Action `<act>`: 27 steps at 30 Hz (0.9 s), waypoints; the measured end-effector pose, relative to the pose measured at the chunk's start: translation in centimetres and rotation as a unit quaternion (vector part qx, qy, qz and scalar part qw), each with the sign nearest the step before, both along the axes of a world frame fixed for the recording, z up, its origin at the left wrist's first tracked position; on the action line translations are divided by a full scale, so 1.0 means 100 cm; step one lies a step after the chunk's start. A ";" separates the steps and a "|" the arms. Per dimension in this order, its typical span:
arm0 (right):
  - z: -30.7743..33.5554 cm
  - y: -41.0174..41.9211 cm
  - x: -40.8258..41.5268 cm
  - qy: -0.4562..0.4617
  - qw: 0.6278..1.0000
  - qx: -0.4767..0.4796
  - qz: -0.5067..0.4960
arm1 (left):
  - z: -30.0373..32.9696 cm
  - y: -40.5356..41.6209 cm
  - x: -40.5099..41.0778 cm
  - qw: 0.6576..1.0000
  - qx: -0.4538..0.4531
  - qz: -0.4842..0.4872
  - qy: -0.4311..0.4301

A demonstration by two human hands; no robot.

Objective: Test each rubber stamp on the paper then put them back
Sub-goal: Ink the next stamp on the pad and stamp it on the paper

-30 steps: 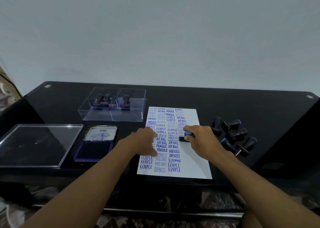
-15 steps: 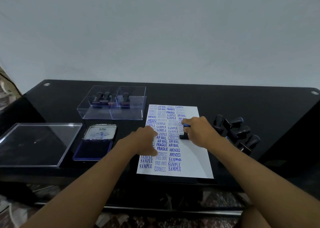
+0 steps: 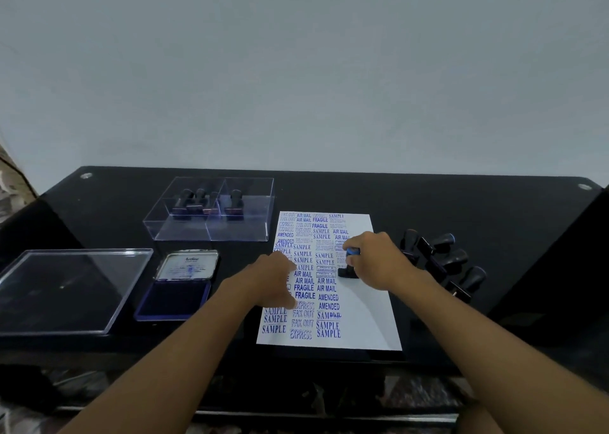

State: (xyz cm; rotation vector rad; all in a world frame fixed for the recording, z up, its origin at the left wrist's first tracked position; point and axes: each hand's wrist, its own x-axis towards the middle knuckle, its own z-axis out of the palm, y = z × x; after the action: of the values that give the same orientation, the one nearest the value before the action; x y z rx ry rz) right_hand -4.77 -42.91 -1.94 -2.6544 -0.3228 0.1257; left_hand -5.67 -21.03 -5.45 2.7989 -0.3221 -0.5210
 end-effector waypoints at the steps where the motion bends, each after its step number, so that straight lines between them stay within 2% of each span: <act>1: 0.002 -0.001 0.002 -0.010 1.000 0.011 -0.008 | -0.002 0.001 0.001 1.000 -0.009 0.006 0.005; 8: 0.012 -0.007 -0.003 -0.050 0.997 0.047 -0.043 | 0.000 0.002 0.001 0.998 -0.047 0.031 0.005; 16: 0.013 -0.014 -0.011 -0.067 0.995 0.047 -0.064 | 0.009 -0.002 -0.002 0.995 -0.076 0.047 -0.042; 21: 0.021 -0.036 -0.025 -0.057 0.986 0.101 -0.117 | 0.019 -0.031 -0.006 0.991 -0.109 0.017 -0.073; 27: 0.032 -0.104 -0.041 -0.051 0.974 0.104 -0.194 | 0.032 -0.100 -0.011 0.986 -0.136 -0.041 -0.089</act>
State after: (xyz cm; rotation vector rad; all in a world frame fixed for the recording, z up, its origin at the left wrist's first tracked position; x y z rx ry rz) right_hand -8.87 -53.29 1.22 -2.4636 0.1467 -0.1618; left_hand -6.72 -31.02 -2.27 2.5762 -0.5069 -0.2236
